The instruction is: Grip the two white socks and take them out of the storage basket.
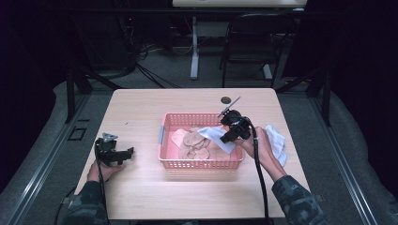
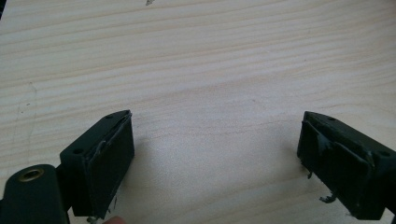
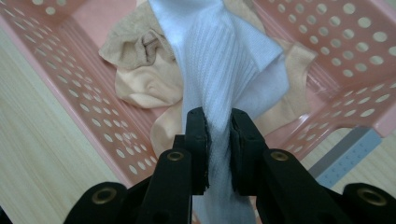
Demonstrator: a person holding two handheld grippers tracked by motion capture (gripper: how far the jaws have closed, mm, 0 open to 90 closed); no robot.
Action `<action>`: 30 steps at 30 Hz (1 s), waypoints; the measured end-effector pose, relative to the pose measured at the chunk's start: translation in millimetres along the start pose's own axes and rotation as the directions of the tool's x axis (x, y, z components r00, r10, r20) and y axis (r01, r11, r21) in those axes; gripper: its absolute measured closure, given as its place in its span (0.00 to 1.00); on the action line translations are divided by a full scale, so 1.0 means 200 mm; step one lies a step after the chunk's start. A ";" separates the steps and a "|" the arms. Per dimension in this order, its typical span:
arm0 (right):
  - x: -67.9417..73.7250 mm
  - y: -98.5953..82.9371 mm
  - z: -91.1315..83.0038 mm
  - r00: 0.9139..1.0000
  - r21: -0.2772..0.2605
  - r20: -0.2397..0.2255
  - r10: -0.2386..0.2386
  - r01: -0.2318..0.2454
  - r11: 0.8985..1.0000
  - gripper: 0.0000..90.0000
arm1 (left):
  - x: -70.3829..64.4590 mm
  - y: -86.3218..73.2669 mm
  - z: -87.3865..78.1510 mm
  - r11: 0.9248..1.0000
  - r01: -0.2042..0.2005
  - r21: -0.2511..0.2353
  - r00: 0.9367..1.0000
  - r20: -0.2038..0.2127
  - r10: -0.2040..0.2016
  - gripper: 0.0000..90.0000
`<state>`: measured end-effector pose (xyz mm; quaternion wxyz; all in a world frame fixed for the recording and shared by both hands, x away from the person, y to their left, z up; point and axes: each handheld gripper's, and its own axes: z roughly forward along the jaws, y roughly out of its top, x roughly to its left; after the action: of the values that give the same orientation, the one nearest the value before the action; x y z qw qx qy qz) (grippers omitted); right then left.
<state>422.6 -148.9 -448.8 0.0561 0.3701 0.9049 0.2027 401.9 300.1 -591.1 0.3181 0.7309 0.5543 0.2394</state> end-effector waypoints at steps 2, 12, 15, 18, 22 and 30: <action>0.00 0.00 -0.02 1.000 -0.012 0.001 -0.003 0.003 1.000 0.88 | 0.00 0.00 0.00 1.000 0.000 0.000 1.000 0.000 0.000 0.12; -0.01 0.02 -0.12 1.000 -0.037 0.010 -0.005 0.006 0.999 0.88 | 0.00 0.00 0.00 1.000 0.000 0.000 1.000 0.000 0.000 0.12; -0.01 0.03 -0.15 1.000 -0.038 0.009 -0.014 0.014 0.999 0.88 | 0.00 0.00 0.00 1.000 0.001 0.000 1.000 0.000 -0.001 0.12; 0.00 0.03 -0.18 1.000 -0.041 0.014 -0.018 0.019 0.999 0.88 | 0.00 0.00 0.00 1.000 0.001 0.000 1.000 0.000 -0.001 0.12; 0.00 0.04 -0.21 0.999 -0.047 0.016 -0.028 0.029 0.998 0.88 | 0.00 0.00 0.00 1.000 0.000 0.000 1.000 0.000 0.000 0.12; 0.01 0.06 -0.32 0.999 -0.063 0.034 -0.039 0.041 0.997 0.88 | 0.00 0.00 0.00 1.000 0.000 0.000 1.000 0.000 0.000 0.12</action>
<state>412.0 -160.9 -385.8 0.0866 0.3532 0.9042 0.2242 401.9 300.1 -591.1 0.3181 0.7308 0.5545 0.2393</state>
